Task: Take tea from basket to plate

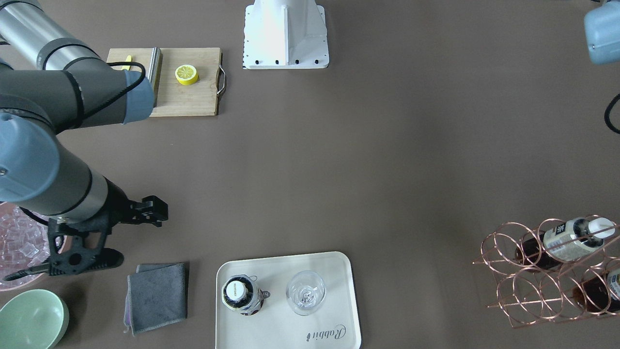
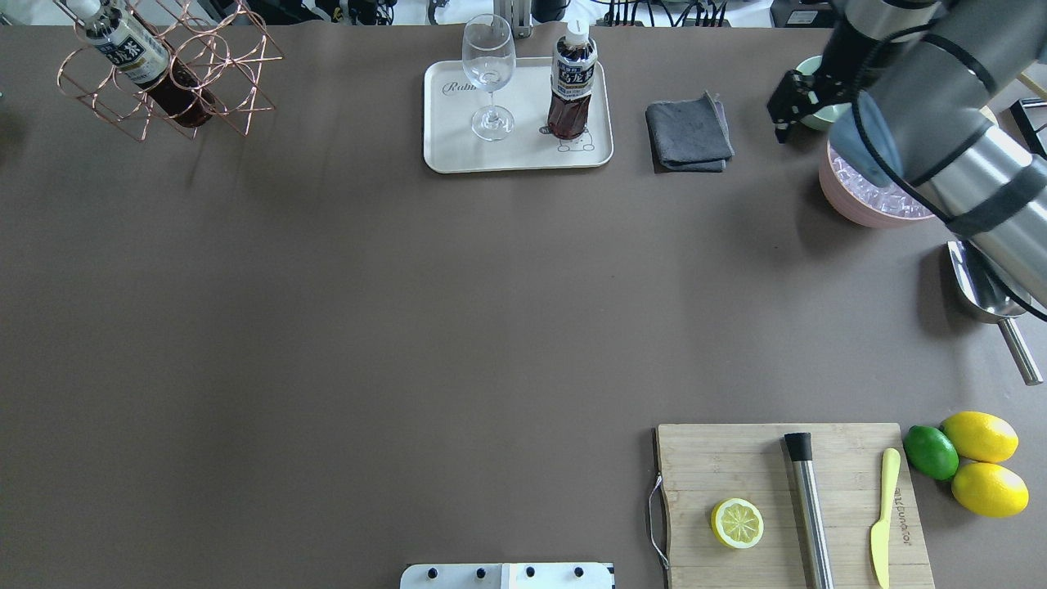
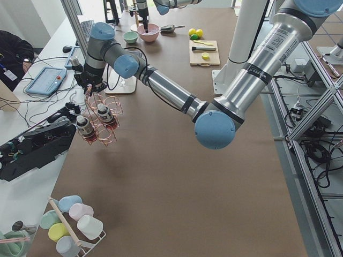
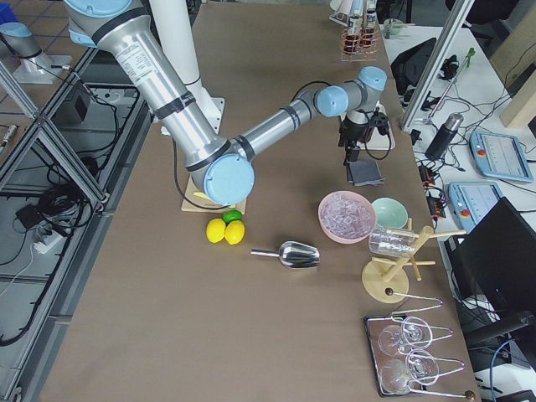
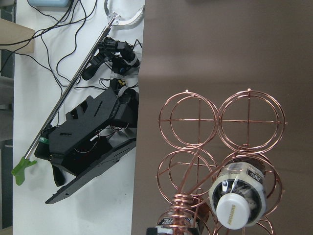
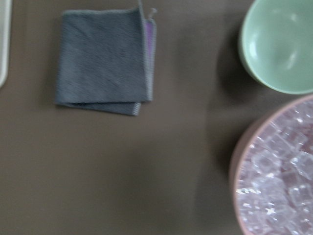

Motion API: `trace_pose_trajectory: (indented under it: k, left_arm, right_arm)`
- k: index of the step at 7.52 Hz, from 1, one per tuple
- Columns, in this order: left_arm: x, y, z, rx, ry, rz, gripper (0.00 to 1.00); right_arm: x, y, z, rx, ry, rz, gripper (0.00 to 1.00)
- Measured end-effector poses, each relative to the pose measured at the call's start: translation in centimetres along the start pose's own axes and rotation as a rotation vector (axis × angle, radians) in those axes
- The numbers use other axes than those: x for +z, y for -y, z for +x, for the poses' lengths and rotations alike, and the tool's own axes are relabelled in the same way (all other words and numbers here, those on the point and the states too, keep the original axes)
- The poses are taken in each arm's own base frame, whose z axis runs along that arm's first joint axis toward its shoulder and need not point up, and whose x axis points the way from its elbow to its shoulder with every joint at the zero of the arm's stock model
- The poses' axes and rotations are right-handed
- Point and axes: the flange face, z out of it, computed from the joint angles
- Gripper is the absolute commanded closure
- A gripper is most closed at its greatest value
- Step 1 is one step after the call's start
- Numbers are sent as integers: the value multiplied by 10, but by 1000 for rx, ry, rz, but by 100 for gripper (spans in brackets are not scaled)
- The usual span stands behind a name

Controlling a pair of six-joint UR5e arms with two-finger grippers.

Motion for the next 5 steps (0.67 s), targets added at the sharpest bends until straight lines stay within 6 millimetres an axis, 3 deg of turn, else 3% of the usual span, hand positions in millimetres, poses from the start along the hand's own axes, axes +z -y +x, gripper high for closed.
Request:
trace_pose_trajectory:
  k: [3, 4, 5]
  left_arm:
    - [30, -10, -16, 38, 17, 0, 100]
    - [33, -10, -18, 39, 18, -6, 100]
    - [36, -11, -17, 38, 16, -10, 100]
  right_arm:
    - [15, -78, 214, -17, -48, -30, 1]
    - [17, -106, 276, -1, -52, -43, 1]
    - [18, -136, 325, 33, -40, -51, 1]
